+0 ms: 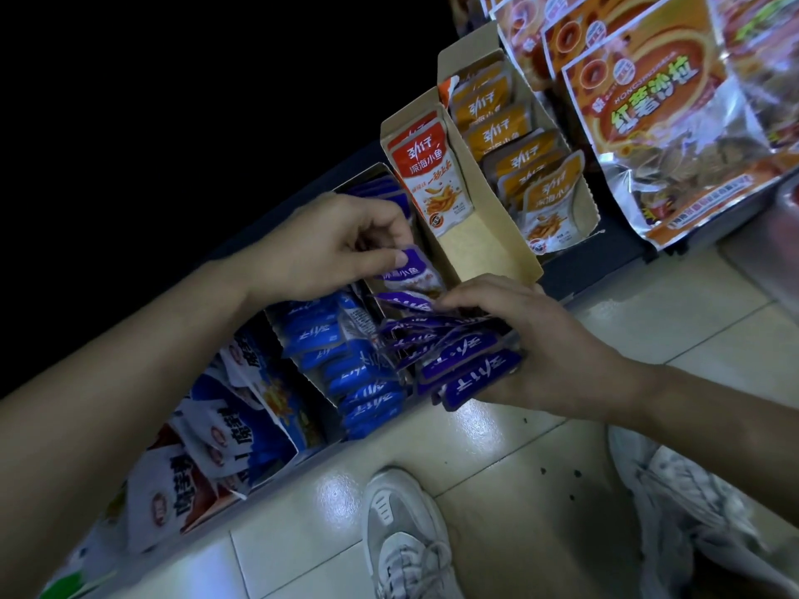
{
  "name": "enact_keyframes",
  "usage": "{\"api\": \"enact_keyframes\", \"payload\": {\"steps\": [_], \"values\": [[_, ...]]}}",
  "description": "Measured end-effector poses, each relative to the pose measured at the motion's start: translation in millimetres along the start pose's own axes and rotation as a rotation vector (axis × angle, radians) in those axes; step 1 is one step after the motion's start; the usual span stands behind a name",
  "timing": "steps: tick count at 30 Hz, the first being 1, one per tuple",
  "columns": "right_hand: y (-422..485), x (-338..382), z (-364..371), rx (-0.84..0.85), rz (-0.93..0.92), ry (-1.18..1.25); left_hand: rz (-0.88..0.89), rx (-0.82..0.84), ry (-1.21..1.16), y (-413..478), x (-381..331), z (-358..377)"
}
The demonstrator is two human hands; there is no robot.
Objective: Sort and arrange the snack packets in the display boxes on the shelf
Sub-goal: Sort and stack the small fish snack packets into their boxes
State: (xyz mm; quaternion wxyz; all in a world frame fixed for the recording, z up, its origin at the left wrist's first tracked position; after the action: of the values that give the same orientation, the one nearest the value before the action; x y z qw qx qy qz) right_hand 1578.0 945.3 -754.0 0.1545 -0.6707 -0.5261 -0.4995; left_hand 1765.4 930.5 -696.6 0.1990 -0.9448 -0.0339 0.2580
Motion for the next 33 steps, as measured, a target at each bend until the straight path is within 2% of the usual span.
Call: {"api": "enact_keyframes", "payload": {"steps": [3, 8, 11, 13, 17, 19, 21, 23, 26, 30, 32, 33], "values": [[0, 2, 1, -0.003, 0.019, 0.008, 0.011, -0.010, -0.199, -13, -9, -1], [-1, 2, -3, -0.112, 0.142, 0.090, -0.003, -0.044, -0.213, -26, -12, 14], [-2, -1, -6, -0.193, 0.209, 0.139, -0.022, 0.098, -0.236, -37, -9, 20], [-2, -2, -8, -0.275, 0.240, 0.172, -0.009, 0.128, -0.141, -48, -10, 22], [-4, 1, -4, -0.384, 0.273, 0.223, 0.064, -0.161, 0.252, -55, -14, 25], [1, 6, -2, -0.402, 0.241, 0.263, 0.070, -0.307, 0.269, -56, -14, 26], [9, 4, -2, -0.403, 0.223, 0.339, 0.027, -0.373, 0.191, -55, -7, 24], [23, -1, -5, -0.358, 0.202, 0.371, -0.017, -0.453, 0.159, -55, 1, 18], [50, -6, -12, -0.179, 0.144, 0.170, -0.070, -0.582, 0.253, -55, 8, 12], [66, -13, -12, 0.062, 0.096, -0.127, -0.174, -0.605, 0.308, -51, 20, 16], [64, -23, -13, 0.109, 0.161, -0.215, -0.206, -0.584, 0.306, -51, 24, 20], [62, -26, -14, 0.100, 0.169, -0.179, -0.222, -0.580, 0.284, -52, 26, 22]]}}
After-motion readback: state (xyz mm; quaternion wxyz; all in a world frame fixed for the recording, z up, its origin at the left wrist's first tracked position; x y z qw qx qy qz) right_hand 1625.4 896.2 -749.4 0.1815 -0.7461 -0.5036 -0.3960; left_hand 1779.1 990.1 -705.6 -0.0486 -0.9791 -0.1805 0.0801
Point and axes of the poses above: each hand's wrist, its own y-axis towards the middle knuckle, its own z-axis out of the palm, x = y × z, the point moved 7 cm from there along y, towards the middle knuckle, and after that the axes turned 14 degrees about -z, right-handed, at the moved point
